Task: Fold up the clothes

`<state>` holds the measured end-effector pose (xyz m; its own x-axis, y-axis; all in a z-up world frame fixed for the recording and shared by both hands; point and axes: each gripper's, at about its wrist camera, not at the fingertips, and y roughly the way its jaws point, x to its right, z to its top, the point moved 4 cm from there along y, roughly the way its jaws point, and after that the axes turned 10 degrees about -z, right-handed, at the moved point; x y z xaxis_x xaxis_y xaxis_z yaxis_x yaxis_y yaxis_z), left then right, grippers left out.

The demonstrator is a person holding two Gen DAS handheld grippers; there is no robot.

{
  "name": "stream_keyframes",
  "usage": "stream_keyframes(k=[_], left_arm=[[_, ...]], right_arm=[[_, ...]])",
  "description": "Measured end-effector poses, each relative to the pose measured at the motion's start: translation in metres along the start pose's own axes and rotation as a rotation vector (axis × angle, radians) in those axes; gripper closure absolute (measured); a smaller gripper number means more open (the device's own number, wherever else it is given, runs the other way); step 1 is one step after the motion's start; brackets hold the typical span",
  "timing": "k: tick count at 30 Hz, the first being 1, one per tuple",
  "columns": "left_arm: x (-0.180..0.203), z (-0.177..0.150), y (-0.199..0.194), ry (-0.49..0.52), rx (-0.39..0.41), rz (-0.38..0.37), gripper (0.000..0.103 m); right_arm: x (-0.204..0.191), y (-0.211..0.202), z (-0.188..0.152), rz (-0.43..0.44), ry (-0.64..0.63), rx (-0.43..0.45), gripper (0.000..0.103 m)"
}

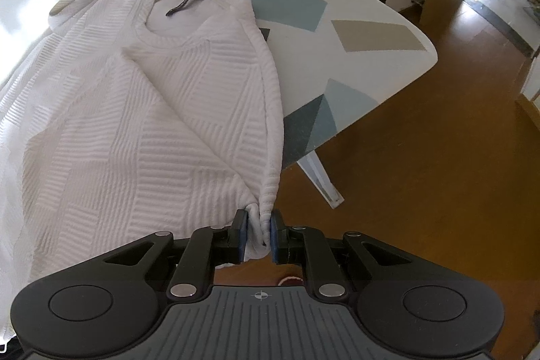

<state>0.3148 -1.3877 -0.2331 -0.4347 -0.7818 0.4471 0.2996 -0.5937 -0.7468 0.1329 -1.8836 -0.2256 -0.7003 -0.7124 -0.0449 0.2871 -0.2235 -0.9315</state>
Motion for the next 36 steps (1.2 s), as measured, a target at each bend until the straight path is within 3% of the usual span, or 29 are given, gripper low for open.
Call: stream_keyframes(k=[6, 9, 13, 17, 19, 23, 30, 36], left_arm=[[0.004, -0.003, 0.006, 0.054, -0.023, 0.055, 0.003], [0.008, 0.003, 0.008, 0.062, -0.035, 0.051, 0.003], [0.008, 0.014, 0.011, 0.033, -0.042, 0.05, 0.003], [0.012, 0.032, 0.002, 0.021, -0.018, 0.051, 0.003], [0.017, 0.044, -0.002, 0.022, 0.012, 0.045, 0.003], [0.028, 0.073, -0.009, 0.026, 0.068, 0.041, 0.001], [0.043, 0.123, -0.027, 0.037, 0.135, 0.054, 0.001], [0.025, 0.155, -0.036, 0.036, 0.186, 0.12, 0.001]], right_arm=[[0.003, 0.001, -0.002, -0.044, 0.014, -0.001, 0.086], [0.004, -0.006, 0.002, -0.066, 0.028, 0.02, 0.077], [0.002, -0.027, 0.018, -0.077, 0.066, 0.081, 0.051], [-0.017, -0.057, 0.049, -0.055, 0.057, 0.148, 0.034], [-0.033, -0.073, 0.067, -0.037, 0.035, 0.174, 0.015], [-0.084, -0.098, 0.098, 0.002, -0.075, 0.255, 0.002], [-0.18, -0.148, 0.136, 0.002, -0.282, 0.44, 0.001], [-0.222, -0.15, 0.157, -0.015, -0.362, 0.487, 0.001]])
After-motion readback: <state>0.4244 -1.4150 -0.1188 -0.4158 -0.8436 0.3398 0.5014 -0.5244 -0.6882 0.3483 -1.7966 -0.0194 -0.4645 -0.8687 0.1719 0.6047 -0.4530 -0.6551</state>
